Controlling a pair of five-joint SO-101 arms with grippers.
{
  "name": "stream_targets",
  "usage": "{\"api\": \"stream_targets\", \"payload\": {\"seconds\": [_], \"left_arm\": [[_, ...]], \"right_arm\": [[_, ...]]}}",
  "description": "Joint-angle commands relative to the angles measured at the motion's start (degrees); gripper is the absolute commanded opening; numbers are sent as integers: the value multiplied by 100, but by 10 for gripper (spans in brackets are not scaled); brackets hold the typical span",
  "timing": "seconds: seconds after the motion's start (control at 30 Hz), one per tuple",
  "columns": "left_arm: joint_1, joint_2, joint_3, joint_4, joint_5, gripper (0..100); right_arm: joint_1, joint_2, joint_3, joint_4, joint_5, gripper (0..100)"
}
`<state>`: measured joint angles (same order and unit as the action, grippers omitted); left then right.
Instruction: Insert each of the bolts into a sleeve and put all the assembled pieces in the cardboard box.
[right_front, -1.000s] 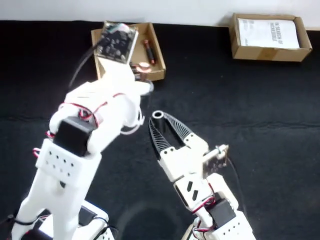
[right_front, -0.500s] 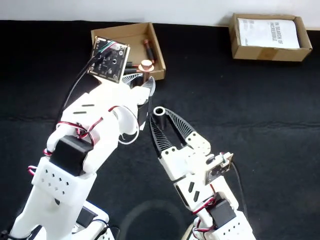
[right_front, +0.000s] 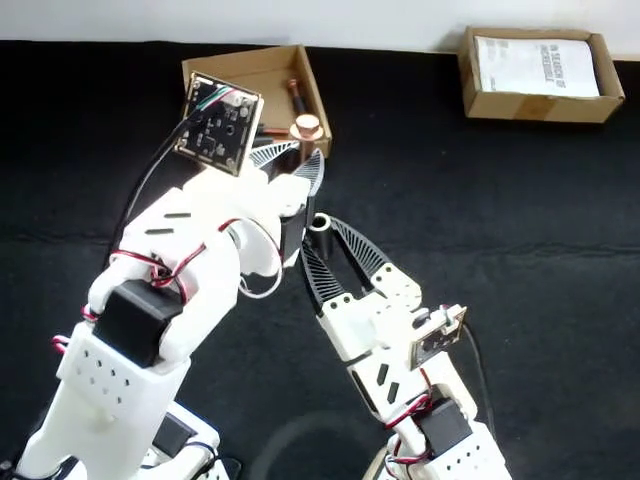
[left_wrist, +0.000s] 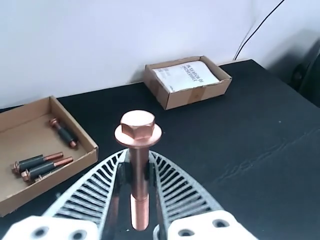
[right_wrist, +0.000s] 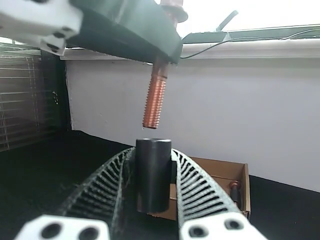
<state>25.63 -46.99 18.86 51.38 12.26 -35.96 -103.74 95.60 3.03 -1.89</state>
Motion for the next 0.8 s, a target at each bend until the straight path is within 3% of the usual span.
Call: {"api": "stream_targets", "payload": {"seconds": [0.0, 0.23, 0.43, 0.77], "left_arm": [[136, -127, -356, -114, 0, 8], [145, -127, -321, -114, 35, 8], [136, -127, -321, 53, 844, 8], [145, -127, -303, 220, 897, 8]], "right_arm": [[-40, -75, 778, -110, 70, 8], [-40, -75, 778, -101, 88, 8], [-40, -66, 778, -101, 97, 8], [-40, -66, 778, -101, 105, 8]]}}
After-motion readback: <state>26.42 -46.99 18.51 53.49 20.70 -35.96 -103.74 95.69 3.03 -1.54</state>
